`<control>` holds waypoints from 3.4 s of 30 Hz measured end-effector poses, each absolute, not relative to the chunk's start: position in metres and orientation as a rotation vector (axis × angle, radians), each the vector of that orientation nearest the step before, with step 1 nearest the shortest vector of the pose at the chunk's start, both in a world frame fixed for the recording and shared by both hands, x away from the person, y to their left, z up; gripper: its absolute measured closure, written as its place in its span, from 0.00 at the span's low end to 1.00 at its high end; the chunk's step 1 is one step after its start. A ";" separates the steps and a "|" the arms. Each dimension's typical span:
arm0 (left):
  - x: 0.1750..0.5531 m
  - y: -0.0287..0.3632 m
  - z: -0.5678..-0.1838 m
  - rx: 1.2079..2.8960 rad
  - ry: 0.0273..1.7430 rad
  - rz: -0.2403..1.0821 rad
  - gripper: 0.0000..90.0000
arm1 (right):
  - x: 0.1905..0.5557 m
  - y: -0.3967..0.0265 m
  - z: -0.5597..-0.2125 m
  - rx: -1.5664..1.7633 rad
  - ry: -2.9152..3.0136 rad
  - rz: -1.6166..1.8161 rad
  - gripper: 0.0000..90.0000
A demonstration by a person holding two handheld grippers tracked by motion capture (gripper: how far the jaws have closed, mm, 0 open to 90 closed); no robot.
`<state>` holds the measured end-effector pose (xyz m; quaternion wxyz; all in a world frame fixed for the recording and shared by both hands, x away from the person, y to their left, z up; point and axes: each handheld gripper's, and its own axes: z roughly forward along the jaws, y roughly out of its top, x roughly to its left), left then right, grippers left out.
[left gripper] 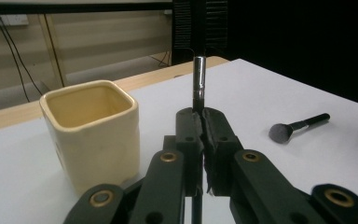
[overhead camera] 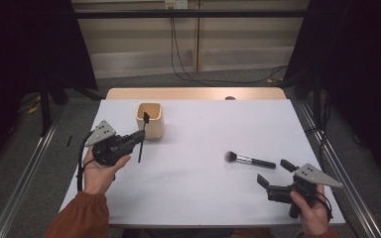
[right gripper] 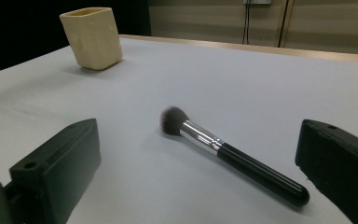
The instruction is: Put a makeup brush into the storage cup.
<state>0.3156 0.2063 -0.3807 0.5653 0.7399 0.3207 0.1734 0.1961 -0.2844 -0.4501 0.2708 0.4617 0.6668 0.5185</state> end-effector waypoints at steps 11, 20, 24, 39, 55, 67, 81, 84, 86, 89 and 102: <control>0.330 0.197 -0.366 1.728 0.754 0.428 0.95 | 0.196 -0.285 -0.450 1.242 1.799 1.393 0.00; 0.351 0.193 -0.359 1.732 0.776 0.472 0.95 | 0.196 -0.284 -0.450 1.244 1.795 1.404 0.00; 0.358 0.191 -0.353 1.710 0.782 0.469 0.95 | 0.196 -0.284 -0.450 1.240 1.800 1.399 0.00; 0.378 0.196 -0.338 1.665 0.836 0.522 0.95 | 0.196 -0.284 -0.451 1.234 1.796 1.413 0.00; 0.406 0.189 -0.334 1.659 0.848 0.528 0.95 | 0.195 -0.285 -0.452 1.215 1.795 1.445 0.00; 0.424 0.187 -0.341 1.635 0.861 0.560 0.95 | 0.195 -0.285 -0.452 1.215 1.799 1.445 0.00; 0.441 0.185 -0.357 1.635 0.866 0.576 0.95 | 0.194 -0.286 -0.452 1.208 1.803 1.428 0.00; 0.443 0.186 -0.361 1.633 0.870 0.572 0.95 | 0.194 -0.285 -0.452 1.212 1.801 1.431 0.00; 0.443 0.186 -0.364 1.632 0.873 0.566 0.95 | 0.194 -0.285 -0.452 1.211 1.803 1.432 0.00; 0.444 0.186 -0.367 1.650 0.872 0.565 0.95 | 0.194 -0.285 -0.452 1.212 1.804 1.431 0.00; 0.445 0.186 -0.381 1.689 0.883 0.538 0.95 | 0.194 -0.285 -0.452 1.210 1.806 1.433 0.00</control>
